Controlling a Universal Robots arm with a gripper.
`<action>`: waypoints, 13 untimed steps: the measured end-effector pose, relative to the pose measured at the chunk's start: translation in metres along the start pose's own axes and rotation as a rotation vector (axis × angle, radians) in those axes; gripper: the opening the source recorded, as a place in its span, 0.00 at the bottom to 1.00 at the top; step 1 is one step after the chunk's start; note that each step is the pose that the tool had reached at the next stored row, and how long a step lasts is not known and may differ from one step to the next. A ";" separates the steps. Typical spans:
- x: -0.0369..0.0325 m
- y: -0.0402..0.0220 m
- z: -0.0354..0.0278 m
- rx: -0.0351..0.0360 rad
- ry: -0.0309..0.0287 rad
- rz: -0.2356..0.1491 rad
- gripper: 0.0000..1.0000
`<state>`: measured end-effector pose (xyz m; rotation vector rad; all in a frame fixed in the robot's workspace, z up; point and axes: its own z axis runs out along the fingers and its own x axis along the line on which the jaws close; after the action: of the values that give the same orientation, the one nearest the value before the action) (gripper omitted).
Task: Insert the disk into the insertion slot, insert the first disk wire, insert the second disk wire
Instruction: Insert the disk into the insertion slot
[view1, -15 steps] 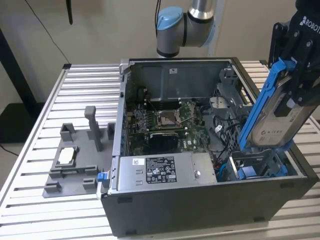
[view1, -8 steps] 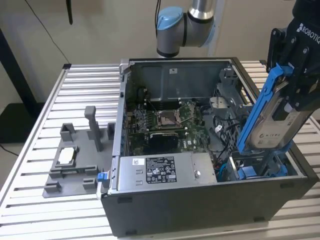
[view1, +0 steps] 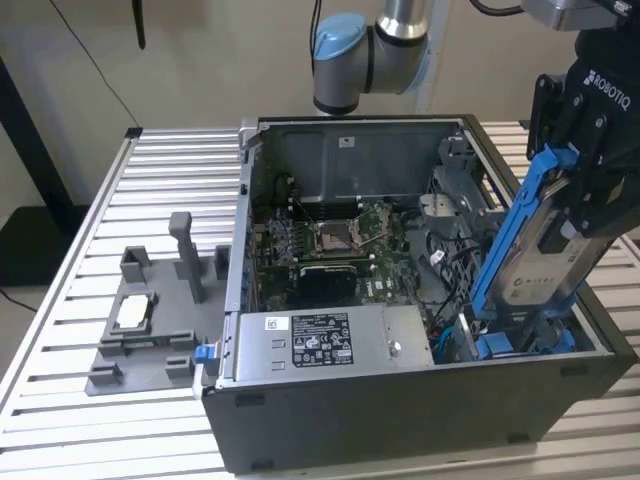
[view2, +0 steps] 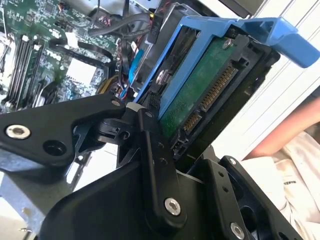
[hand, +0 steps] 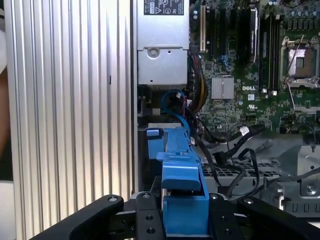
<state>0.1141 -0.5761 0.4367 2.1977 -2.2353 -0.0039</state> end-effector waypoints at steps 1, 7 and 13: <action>0.0000 -0.0003 0.0016 0.0000 -0.0001 -0.002 0.33; -0.0001 -0.0033 0.0100 0.0001 0.0004 -0.048 0.33; -0.0002 -0.0042 0.0191 0.0002 -0.0024 -0.049 0.33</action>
<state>0.1182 -0.5761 0.4175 2.2534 -2.1819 -0.0065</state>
